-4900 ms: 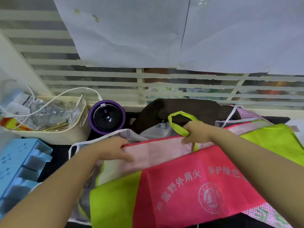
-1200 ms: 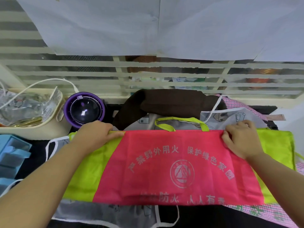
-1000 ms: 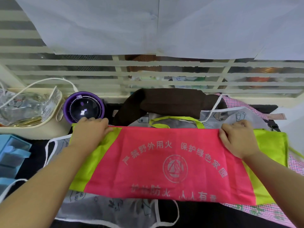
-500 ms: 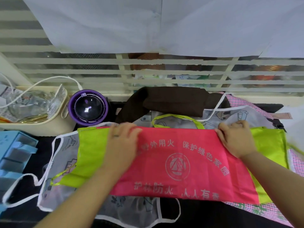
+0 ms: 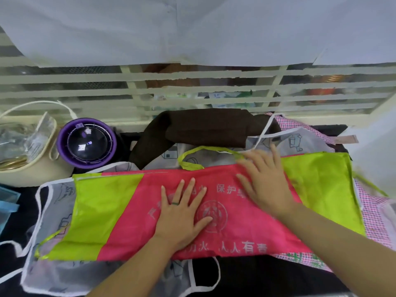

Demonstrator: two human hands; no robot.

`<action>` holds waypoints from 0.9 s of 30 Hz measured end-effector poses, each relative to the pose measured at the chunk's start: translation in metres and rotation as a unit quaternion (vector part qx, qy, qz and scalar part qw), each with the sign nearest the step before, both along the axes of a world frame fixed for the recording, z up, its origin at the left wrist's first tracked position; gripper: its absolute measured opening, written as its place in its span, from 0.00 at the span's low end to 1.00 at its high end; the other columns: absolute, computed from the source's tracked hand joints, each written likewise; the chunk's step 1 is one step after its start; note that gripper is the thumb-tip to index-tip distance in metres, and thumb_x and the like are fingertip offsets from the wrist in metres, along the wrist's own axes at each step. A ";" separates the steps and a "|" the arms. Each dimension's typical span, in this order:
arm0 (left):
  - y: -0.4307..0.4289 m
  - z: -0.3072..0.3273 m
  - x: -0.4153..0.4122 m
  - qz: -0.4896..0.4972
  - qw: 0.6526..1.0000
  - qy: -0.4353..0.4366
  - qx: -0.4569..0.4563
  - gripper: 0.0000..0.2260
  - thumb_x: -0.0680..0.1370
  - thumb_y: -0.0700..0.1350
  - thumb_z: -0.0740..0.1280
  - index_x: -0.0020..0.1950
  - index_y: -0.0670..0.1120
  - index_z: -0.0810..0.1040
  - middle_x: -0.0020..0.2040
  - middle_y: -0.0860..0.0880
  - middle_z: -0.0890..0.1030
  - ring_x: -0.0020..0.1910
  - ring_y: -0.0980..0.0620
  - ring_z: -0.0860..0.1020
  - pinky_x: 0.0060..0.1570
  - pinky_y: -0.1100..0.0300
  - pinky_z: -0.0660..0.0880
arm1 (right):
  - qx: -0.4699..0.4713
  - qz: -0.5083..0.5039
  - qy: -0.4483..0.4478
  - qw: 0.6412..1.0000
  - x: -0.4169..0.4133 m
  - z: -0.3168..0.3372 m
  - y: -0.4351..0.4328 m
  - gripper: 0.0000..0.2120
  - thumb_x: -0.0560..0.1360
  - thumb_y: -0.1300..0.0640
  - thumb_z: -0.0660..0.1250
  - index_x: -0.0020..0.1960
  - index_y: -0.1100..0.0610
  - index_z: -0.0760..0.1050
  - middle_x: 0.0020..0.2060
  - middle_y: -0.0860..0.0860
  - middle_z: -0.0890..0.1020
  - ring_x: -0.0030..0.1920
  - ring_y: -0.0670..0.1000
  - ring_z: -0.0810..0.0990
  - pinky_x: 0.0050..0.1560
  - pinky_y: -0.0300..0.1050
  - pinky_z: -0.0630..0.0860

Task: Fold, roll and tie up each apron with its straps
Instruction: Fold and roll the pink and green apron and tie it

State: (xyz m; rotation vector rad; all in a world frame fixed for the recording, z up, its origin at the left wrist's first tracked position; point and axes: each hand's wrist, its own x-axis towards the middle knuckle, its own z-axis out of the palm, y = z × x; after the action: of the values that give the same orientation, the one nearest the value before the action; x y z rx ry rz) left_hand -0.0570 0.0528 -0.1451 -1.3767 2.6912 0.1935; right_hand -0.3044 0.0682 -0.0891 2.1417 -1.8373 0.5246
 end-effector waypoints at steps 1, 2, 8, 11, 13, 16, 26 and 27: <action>0.000 -0.001 0.000 -0.002 1.000 0.003 -0.003 0.31 0.78 0.69 0.44 0.75 0.55 0.61 0.75 0.46 0.64 0.73 0.42 0.64 0.65 0.32 0.51 | 0.025 0.059 -0.008 0.998 0.019 -0.006 0.013 0.19 0.77 0.46 0.59 0.60 0.55 0.77 0.61 0.54 0.77 0.64 0.56 0.70 0.70 0.65 0.56; -0.001 -0.001 0.002 -0.005 1.000 0.006 -0.006 0.31 0.78 0.69 0.44 0.75 0.55 0.61 0.75 0.46 0.64 0.73 0.43 0.63 0.66 0.33 0.51 | 0.068 0.101 0.000 0.993 0.033 -0.014 0.025 0.21 0.77 0.43 0.59 0.65 0.54 0.75 0.65 0.54 0.75 0.68 0.55 0.68 0.70 0.65 0.56; -0.013 -0.009 0.026 -0.009 1.000 -0.001 -0.025 0.30 0.79 0.68 0.43 0.76 0.55 0.61 0.76 0.46 0.63 0.74 0.46 0.60 0.69 0.37 0.51 | 0.251 -0.058 0.058 0.964 -0.061 -0.058 0.047 0.35 0.78 0.32 0.40 0.75 0.51 0.61 0.74 0.55 0.63 0.74 0.57 0.61 0.73 0.61 0.54; -0.014 -0.013 0.027 0.005 1.000 -0.003 -0.018 0.31 0.78 0.69 0.44 0.76 0.55 0.60 0.76 0.46 0.62 0.75 0.46 0.59 0.70 0.36 0.49 | 0.293 -0.114 0.038 0.949 -0.091 -0.058 0.045 0.36 0.77 0.32 0.38 0.76 0.52 0.60 0.75 0.55 0.62 0.76 0.56 0.56 0.70 0.55 0.59; -0.014 -0.015 0.029 0.032 0.999 0.003 -0.017 0.32 0.77 0.70 0.45 0.76 0.55 0.59 0.77 0.47 0.61 0.75 0.45 0.58 0.70 0.36 0.47 | 0.288 -0.136 0.030 0.948 -0.099 -0.059 0.041 0.36 0.78 0.32 0.39 0.76 0.54 0.58 0.75 0.56 0.61 0.76 0.56 0.53 0.74 0.52 0.51; -0.016 -0.017 0.045 0.083 0.996 0.006 -0.013 0.34 0.76 0.71 0.44 0.77 0.55 0.57 0.77 0.48 0.59 0.75 0.46 0.56 0.69 0.34 0.50 | 0.279 -0.161 0.052 0.945 -0.113 -0.056 0.036 0.38 0.77 0.32 0.35 0.75 0.54 0.60 0.74 0.56 0.64 0.75 0.58 0.56 0.73 0.60 0.49; -0.016 -0.008 0.058 0.092 0.995 0.027 -0.026 0.34 0.75 0.72 0.39 0.77 0.56 0.49 0.78 0.49 0.51 0.77 0.47 0.52 0.71 0.36 0.45 | 0.116 -0.038 -0.078 0.989 0.028 -0.014 0.016 0.24 0.76 0.44 0.55 0.65 0.55 0.75 0.65 0.57 0.75 0.64 0.59 0.74 0.65 0.59 0.64; -0.016 -0.006 0.059 0.090 0.995 0.032 -0.031 0.34 0.76 0.71 0.39 0.77 0.55 0.50 0.78 0.49 0.53 0.77 0.46 0.53 0.71 0.38 0.43 | 0.136 0.001 -0.073 0.988 0.058 -0.019 0.020 0.25 0.76 0.43 0.55 0.67 0.53 0.73 0.67 0.56 0.74 0.66 0.58 0.73 0.67 0.60 0.59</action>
State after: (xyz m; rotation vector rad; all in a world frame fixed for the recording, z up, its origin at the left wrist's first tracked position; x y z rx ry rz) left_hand 0.0020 0.0370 -0.1512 -1.6608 2.6417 0.1734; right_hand -0.2459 0.0881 -0.1080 2.3336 -2.0922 0.4667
